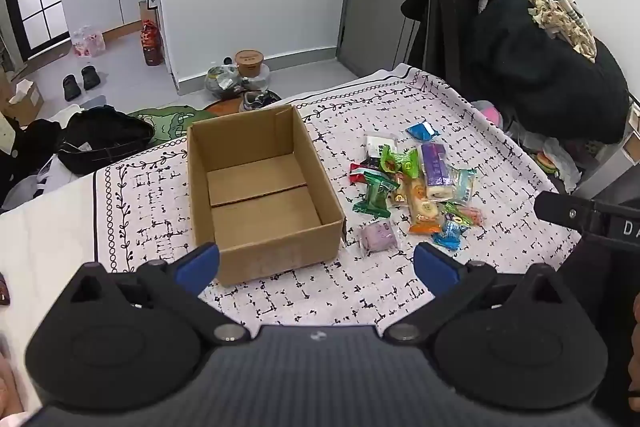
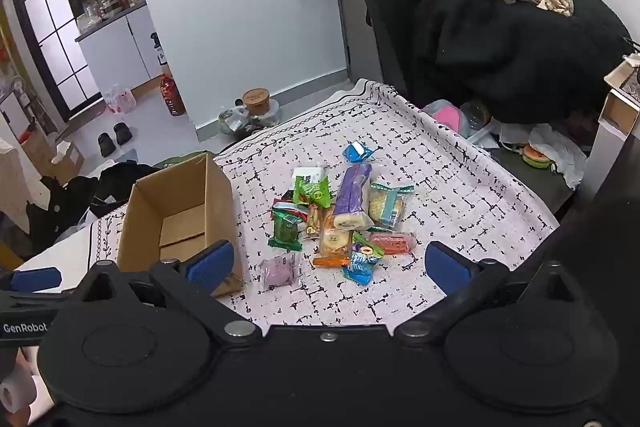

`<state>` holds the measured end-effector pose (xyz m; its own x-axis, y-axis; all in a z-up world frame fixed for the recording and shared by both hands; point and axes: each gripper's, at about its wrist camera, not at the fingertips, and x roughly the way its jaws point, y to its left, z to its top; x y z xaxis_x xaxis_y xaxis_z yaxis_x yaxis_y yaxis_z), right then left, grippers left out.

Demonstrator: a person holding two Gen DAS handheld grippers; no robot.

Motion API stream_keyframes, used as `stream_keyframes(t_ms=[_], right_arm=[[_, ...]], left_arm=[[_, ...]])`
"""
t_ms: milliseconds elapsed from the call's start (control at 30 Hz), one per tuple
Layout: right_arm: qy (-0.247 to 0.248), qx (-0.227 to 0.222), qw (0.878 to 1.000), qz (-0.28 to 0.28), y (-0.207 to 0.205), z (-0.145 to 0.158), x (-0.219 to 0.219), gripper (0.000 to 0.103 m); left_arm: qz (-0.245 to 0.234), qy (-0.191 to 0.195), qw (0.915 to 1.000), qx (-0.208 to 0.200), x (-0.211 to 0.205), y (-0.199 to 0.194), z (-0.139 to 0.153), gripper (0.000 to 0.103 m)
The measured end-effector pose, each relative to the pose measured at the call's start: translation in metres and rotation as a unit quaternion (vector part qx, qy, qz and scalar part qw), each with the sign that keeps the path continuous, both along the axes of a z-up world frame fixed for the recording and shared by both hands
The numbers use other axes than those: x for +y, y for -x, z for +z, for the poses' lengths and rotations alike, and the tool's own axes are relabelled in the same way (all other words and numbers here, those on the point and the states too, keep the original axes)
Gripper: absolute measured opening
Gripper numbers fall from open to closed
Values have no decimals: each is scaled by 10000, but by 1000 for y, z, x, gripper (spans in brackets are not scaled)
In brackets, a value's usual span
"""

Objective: Organize snacks

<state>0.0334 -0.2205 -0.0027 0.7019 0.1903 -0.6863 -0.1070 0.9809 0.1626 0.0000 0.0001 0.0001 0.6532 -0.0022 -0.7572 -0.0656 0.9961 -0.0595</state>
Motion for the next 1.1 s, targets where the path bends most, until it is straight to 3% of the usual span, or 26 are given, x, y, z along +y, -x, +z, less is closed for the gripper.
stream_keyframes(t_ms=[233, 1100], right_arm=[[-15, -5, 10000, -48, 0, 3, -1, 103], [139, -68, 9999, -21, 1, 4, 0, 103]], left_arm=[[21, 141, 9999, -24, 5, -1, 1, 103], [-3, 87, 10000, 43, -1, -1, -3, 103]])
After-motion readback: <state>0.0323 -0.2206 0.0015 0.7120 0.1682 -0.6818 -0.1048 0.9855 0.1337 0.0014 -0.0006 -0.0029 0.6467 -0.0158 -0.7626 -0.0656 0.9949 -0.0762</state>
